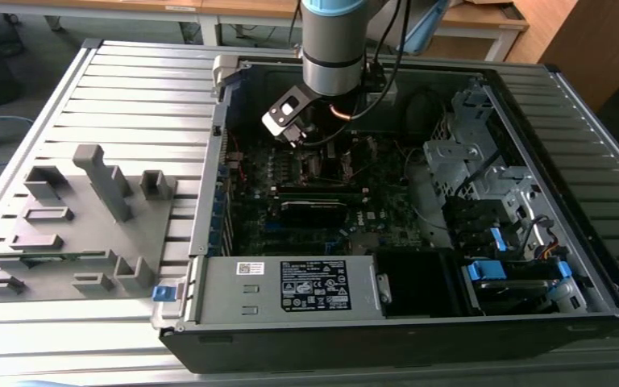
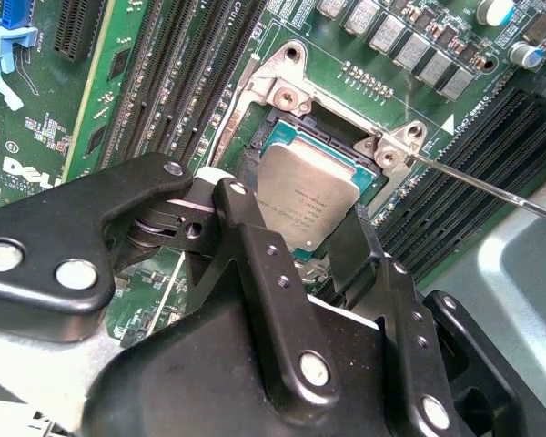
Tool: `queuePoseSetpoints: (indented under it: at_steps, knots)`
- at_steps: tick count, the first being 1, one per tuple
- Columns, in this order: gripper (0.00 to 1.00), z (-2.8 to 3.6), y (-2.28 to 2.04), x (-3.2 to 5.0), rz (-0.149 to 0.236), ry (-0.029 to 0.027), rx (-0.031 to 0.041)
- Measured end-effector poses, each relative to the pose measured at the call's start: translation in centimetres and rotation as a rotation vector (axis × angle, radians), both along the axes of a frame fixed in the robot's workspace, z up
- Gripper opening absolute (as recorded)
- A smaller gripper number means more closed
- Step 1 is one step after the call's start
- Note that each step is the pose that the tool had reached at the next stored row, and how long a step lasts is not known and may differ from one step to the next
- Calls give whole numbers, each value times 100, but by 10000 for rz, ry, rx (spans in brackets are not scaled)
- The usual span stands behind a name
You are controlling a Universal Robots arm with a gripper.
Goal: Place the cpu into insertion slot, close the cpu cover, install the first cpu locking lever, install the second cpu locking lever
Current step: 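Place the cpu into insertion slot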
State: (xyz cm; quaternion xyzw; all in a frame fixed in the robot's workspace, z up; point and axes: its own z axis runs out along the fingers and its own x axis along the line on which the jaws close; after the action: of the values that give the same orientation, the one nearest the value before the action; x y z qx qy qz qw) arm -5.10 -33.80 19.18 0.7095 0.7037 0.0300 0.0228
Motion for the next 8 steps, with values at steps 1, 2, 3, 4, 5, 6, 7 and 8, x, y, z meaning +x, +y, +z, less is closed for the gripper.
queuePoseSetpoints:
  at_steps: [1,2,3,4,5,6,7,8]
  knots:
    - [54,-1,1,1,0,-3,3]
    - [55,-7,3,3,1,-13,19]
    - [55,-7,3,2,0,-12,19]
    - [60,-5,2,2,1,-7,11]
    - [60,-1,0,0,1,-1,2]
    - [67,-1,0,0,0,-1,1]
    - [67,-1,0,0,0,0,1]
    - [67,-1,0,0,1,0,0]
